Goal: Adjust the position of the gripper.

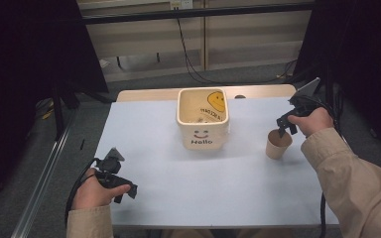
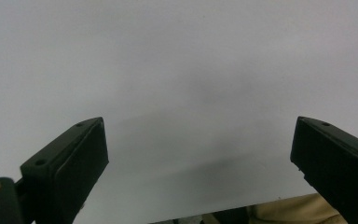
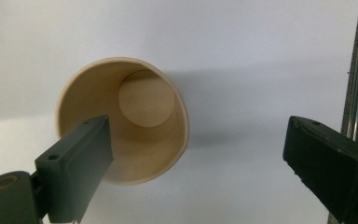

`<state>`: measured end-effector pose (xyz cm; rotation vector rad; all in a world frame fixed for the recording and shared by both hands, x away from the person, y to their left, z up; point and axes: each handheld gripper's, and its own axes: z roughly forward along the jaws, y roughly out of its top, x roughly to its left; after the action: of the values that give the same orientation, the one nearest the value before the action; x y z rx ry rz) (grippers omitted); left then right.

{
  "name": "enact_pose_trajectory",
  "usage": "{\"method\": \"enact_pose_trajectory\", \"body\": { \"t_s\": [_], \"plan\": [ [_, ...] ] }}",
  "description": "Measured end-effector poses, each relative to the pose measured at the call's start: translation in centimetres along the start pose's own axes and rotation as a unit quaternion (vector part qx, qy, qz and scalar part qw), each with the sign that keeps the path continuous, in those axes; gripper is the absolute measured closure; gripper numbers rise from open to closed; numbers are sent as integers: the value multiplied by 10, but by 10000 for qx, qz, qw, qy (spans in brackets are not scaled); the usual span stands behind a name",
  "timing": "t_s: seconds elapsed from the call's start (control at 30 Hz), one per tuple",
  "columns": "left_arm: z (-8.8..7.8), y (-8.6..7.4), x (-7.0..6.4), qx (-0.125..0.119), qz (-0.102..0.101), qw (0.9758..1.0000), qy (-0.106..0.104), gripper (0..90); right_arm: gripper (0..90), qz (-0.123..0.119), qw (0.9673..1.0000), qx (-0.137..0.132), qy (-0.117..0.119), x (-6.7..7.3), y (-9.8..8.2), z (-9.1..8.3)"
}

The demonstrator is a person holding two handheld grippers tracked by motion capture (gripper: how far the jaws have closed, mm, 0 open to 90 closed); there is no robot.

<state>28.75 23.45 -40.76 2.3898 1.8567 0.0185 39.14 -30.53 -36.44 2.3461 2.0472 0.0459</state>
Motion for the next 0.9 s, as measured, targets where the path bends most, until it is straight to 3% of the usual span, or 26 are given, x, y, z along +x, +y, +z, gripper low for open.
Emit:
{"method": "enact_pose_trajectory", "body": {
  "t_s": [0.4,0.57,0.7,0.9],
  "plan": [
    [-1,0,2,-3,34,10000,-2,37,85,-177,9998,-62,-61,5,6,-37],
    [-1,0,1,-31,-35,10000,-31,37,83,-181,9997,-130,-50,7,7,-50],
    [-2,1,2,-1,59,10000,-12,37,84,-182,9998,-69,-57,6,8,-56],
    [-2,1,0,-28,36,10000,-36,37,83,-117,9999,-119,-26,6,10,-69]
  ]
}}
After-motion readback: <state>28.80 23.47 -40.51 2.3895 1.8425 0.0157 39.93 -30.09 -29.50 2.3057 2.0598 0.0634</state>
